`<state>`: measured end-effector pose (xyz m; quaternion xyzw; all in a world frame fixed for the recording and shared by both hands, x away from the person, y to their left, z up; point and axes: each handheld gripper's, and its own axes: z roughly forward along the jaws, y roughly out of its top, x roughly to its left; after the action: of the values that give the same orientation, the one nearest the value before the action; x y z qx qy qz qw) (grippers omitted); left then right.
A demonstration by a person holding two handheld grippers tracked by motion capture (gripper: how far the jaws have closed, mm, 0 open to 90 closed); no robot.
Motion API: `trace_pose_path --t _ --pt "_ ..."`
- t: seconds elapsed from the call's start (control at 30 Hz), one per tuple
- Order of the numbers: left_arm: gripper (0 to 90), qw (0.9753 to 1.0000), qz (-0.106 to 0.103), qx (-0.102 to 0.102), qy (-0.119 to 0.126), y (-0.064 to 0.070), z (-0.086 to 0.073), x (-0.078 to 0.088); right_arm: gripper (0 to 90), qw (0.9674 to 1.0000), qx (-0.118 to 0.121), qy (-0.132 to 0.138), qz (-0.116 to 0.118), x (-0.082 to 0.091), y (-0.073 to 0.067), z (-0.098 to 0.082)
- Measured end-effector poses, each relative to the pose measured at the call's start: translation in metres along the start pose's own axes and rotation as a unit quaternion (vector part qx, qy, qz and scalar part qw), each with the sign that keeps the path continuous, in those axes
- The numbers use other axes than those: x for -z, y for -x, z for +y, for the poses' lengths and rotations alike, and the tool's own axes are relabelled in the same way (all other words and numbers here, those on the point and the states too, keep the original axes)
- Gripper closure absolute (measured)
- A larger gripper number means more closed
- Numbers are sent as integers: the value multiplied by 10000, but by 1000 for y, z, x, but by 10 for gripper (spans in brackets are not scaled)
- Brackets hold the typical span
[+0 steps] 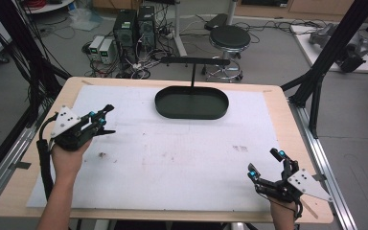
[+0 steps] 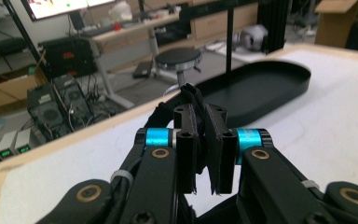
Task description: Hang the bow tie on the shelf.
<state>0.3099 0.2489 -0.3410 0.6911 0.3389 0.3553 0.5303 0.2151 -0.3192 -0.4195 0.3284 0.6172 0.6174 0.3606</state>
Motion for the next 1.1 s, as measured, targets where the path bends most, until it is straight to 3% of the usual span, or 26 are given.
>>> trace_pose_path --t 0.23,0.43,0.63,0.8,1.1 --pt "829 9989 104 -38 453 4 22 -13 102 10000 0 29 -9 0 0 0" --pt "830 9965 169 -75 818 6 42 -27 102 10000 9 48 -13 0 2 1" --pt "830 9945 135 -186 1020 12 62 -49 102 10000 -33 51 9 0 1 1" --pt "831 9917 196 -533 1154 22 75 -67 102 10000 -38 62 11 0 2 1" --pt "832 9896 143 -670 1266 35 90 -106 102 9999 -72 84 10 1 3 1"
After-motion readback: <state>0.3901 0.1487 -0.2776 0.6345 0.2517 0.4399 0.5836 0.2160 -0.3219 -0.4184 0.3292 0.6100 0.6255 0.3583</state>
